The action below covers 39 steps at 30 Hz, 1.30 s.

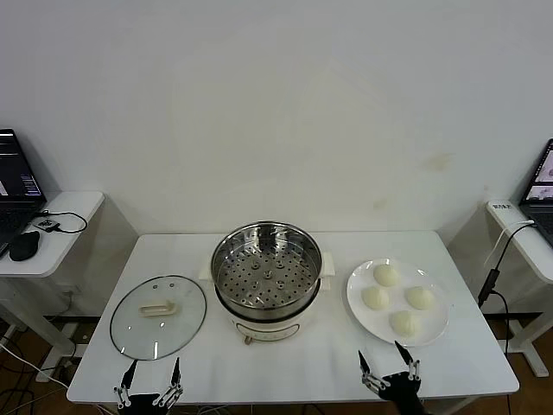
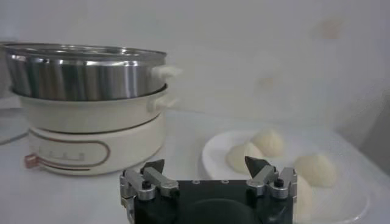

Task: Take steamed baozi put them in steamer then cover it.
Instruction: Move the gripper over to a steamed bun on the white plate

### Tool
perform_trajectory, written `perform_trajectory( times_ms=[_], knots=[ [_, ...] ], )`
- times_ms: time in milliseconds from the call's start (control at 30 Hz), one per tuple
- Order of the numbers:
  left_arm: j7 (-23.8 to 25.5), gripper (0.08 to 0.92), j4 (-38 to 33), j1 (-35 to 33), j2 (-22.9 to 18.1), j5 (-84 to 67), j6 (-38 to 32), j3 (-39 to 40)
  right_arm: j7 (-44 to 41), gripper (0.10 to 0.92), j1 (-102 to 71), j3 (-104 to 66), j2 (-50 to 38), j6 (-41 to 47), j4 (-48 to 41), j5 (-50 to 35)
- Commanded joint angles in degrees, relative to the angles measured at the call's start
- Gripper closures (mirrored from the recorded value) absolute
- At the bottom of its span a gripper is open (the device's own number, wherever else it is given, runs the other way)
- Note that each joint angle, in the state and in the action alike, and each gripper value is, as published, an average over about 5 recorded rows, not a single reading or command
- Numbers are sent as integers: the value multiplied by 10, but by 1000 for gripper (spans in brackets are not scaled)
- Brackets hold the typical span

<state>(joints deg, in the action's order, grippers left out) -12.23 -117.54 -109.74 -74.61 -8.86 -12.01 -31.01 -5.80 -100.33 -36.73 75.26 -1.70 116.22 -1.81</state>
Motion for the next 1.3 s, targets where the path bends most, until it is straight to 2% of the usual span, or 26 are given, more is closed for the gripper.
perform_trajectory(
  times_ms=[33,233,433,733,1100,1300],
  knots=[
    [5,177,-4,3,-1,17,13,-3,6,203,62,-53,-55,13,-14,106],
    [-1,177,-9,11,0,22,25,-15,-39,203,131,-89,-147,39,-59,185],
    [-3,177,-12,13,-4,42,28,-26,-138,203,226,-78,-268,78,-115,237],
    [-6,177,-22,4,-14,64,28,-29,-295,203,451,111,-414,109,-211,237],
    [-13,177,-33,-1,-17,73,29,-35,-484,203,783,471,-437,70,-376,200],
    [-15,177,-30,4,-18,72,29,-38,-527,203,894,606,-399,45,-449,199]
  ],
)
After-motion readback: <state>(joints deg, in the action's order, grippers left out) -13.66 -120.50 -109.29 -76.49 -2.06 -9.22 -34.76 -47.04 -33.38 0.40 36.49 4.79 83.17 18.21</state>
